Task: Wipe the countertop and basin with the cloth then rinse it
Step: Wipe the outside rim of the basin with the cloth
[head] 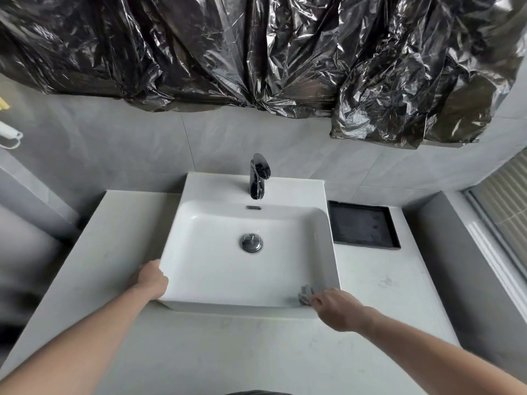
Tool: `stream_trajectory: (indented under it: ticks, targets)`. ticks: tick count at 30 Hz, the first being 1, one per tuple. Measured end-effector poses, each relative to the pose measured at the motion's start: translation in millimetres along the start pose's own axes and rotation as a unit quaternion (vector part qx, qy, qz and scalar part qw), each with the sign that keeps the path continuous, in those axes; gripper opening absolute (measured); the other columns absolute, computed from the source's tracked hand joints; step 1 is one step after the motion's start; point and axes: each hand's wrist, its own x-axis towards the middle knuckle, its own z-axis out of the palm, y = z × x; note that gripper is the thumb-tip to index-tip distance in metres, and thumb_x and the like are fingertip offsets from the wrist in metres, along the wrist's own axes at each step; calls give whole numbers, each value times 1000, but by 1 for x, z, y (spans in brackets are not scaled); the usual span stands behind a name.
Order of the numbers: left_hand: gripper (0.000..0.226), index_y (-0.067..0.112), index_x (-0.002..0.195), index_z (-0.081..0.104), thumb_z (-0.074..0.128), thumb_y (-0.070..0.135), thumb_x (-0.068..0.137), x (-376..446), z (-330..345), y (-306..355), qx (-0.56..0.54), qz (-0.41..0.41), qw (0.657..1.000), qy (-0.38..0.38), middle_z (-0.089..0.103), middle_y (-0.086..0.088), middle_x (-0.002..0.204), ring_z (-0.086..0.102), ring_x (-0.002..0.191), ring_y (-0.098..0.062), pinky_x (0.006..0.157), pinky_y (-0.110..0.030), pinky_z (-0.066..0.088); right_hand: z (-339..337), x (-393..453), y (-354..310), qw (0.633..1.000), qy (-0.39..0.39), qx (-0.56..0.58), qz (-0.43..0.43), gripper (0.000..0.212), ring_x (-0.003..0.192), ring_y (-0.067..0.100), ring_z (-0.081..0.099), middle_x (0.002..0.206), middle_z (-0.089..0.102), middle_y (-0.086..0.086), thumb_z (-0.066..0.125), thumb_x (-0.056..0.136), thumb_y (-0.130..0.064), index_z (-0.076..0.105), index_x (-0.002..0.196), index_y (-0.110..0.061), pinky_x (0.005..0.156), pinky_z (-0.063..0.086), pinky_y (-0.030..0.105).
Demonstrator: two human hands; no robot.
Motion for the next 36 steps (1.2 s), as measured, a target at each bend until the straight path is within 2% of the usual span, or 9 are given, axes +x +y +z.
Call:
stream_trajectory:
  ticks: [3, 5, 8, 15, 20, 24, 27, 31, 36]
  targets:
    - [34, 23, 111, 67, 52, 12, 83, -3, 1, 3, 12, -9, 1000, 2, 71, -9, 115, 66, 103, -32, 85, -34, 53, -1, 0, 2, 1000, -3, -21, -14, 38, 90, 28, 51, 118, 69, 11, 26, 102, -33, 50, 75, -22, 78, 38, 36]
    - [35, 24, 111, 66, 51, 13, 82, -2, 1, 3, 15, -15, 1000, 3, 71, -7, 114, 66, 101, -32, 85, -33, 53, 7, 3, -8, 999, 0, -30, -34, 45, 110, 33, 61, 141, 61, 9, 23, 102, -36, 65, 116, -24, 93, 47, 39]
    - [32, 21, 109, 66, 52, 12, 81, 0, 4, 2, 18, -19, 1000, 9, 70, -9, 114, 65, 101, -33, 86, -35, 54, 13, 3, -32, 995, 4, -28, -100, 51, 146, 28, 42, 167, 30, 8, 23, 107, -31, 41, 154, -31, 117, 34, 38]
    - [24, 19, 102, 63, 52, 10, 82, 3, 7, 1, 27, -20, 999, 15, 70, -10, 112, 64, 100, -33, 83, -33, 52, 2, 0, -5, 990, -11, -101, -102, 53, 132, 36, 55, 154, 50, 4, 30, 103, -23, 36, 155, -22, 108, 45, 44]
    - [21, 20, 98, 61, 52, 9, 82, 6, 8, -3, 27, -12, 999, 15, 70, -10, 110, 64, 99, -34, 80, -32, 51, -7, 8, 31, 971, -16, -204, -127, 30, 115, 27, 54, 111, 68, 6, 37, 90, -7, 64, 97, -16, 98, 46, 34]
    - [8, 18, 82, 52, 51, 10, 81, 6, 6, -4, 20, -18, 1000, 9, 66, -7, 92, 62, 87, -33, 71, -31, 48, -16, 40, 48, 946, 12, -278, -167, 40, 128, 22, 51, 116, 69, 1, 40, 84, -8, 69, 109, -19, 128, 14, 41]
    - [10, 16, 77, 47, 51, 8, 82, 5, 6, -4, 18, -21, 1000, 4, 61, -5, 82, 59, 81, -32, 66, -31, 44, -34, 65, 55, 936, 33, -304, -172, 40, 138, 20, 41, 125, 63, -5, 42, 90, -17, 64, 123, -24, 128, -3, 51]
    - [25, 26, 97, 61, 52, 10, 80, 8, 7, -9, 4, -19, 1000, -2, 70, -3, 97, 60, 84, -29, 73, -29, 49, -72, 91, 47, 945, 72, -289, -136, 41, 142, 20, 35, 132, 59, -8, 43, 94, -18, 61, 129, -26, 126, -4, 52]
    - [16, 25, 84, 55, 52, 10, 80, 5, 7, -7, -2, -35, 999, 3, 61, 4, 78, 59, 78, -29, 68, -29, 46, -115, 126, 49, 944, 106, -301, -77, 50, 151, 22, 19, 155, 40, -7, 43, 97, -17, 46, 147, -20, 128, 2, 50]
